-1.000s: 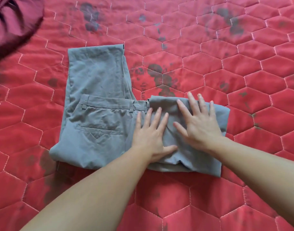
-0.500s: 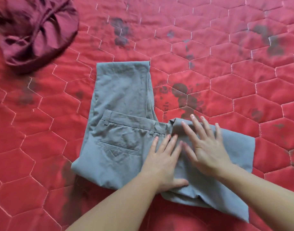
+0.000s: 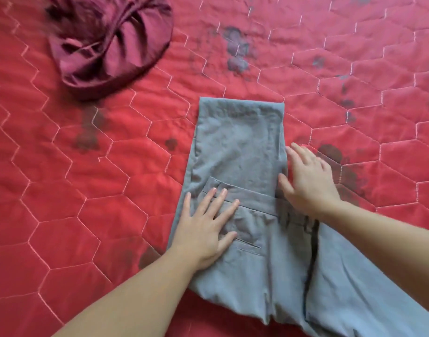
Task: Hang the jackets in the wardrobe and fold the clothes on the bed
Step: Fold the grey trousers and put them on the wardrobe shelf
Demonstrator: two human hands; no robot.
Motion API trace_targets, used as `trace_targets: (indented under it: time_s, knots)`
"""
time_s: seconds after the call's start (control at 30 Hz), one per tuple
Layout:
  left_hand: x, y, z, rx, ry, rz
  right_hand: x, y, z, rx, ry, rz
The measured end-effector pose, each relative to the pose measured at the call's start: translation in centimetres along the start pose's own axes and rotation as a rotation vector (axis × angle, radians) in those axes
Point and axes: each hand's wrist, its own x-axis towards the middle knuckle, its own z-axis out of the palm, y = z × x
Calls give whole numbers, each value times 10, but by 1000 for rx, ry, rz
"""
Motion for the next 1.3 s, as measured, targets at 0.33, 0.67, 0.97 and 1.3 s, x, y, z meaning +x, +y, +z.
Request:
trace_targets:
  time_s: [0.33,0.67,0.97,1.3]
  knots:
    - [-13,-4,29,-153,228,-84,146,-58,-29,-205,-113,-78]
    - [-12,-3,36,-149,244,-78,146,-64,-36,-81,-55,-51]
    - [-24,-1,-18,-1044,231,-311,37,-46,-52,69,-137,-371]
    - [-56,-26,-59,-1929,-116,-695,-104,-96,-6,-121,-326,-278]
